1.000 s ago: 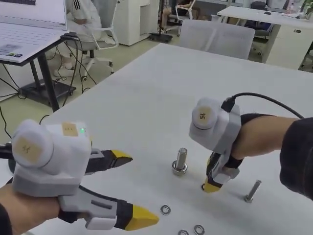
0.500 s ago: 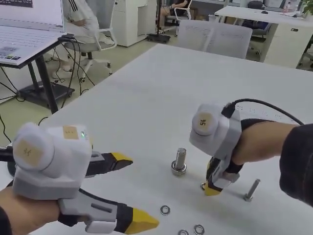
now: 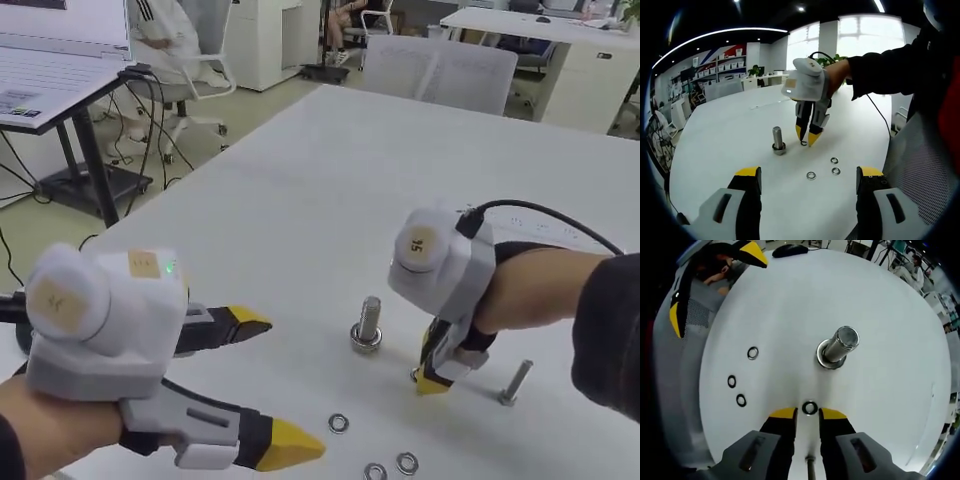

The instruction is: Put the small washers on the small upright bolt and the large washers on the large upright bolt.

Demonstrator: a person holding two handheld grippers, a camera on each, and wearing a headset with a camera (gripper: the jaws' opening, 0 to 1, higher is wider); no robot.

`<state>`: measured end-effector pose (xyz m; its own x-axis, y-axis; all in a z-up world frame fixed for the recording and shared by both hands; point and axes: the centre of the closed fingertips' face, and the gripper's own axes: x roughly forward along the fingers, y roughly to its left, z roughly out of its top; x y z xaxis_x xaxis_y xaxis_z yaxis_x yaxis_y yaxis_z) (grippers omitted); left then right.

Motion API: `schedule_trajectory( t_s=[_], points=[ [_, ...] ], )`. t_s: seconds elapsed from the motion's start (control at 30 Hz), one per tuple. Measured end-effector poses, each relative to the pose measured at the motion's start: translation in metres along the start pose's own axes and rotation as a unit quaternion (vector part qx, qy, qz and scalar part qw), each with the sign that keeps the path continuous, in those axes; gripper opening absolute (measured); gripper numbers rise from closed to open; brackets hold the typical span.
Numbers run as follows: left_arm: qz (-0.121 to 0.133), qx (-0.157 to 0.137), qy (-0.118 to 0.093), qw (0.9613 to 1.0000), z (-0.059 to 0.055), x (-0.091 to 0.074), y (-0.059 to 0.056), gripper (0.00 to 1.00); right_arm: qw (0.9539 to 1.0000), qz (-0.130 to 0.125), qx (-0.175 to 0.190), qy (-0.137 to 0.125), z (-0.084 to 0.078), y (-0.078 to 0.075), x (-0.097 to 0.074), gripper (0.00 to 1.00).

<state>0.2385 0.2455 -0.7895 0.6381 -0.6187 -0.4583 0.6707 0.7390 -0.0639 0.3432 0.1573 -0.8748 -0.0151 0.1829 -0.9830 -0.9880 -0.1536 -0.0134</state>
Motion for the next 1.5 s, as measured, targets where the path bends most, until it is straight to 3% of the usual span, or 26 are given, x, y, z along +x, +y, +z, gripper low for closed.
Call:
schedule_trajectory(
  t_s=[1.17, 1.5],
  points=[
    [0.000, 0.002, 0.003, 1.0000, -0.001, 0.002, 0.000, 0.77, 0.9999, -0.010, -0.011, -0.002, 0.001, -0.003, 0.000, 0.14],
    [-0.002, 0.002, 0.003, 1.0000, -0.001, 0.003, 0.000, 0.77, 0.9999, -0.014, -0.005, -0.007, -0.001, -0.007, -0.011, 0.13]
  ],
)
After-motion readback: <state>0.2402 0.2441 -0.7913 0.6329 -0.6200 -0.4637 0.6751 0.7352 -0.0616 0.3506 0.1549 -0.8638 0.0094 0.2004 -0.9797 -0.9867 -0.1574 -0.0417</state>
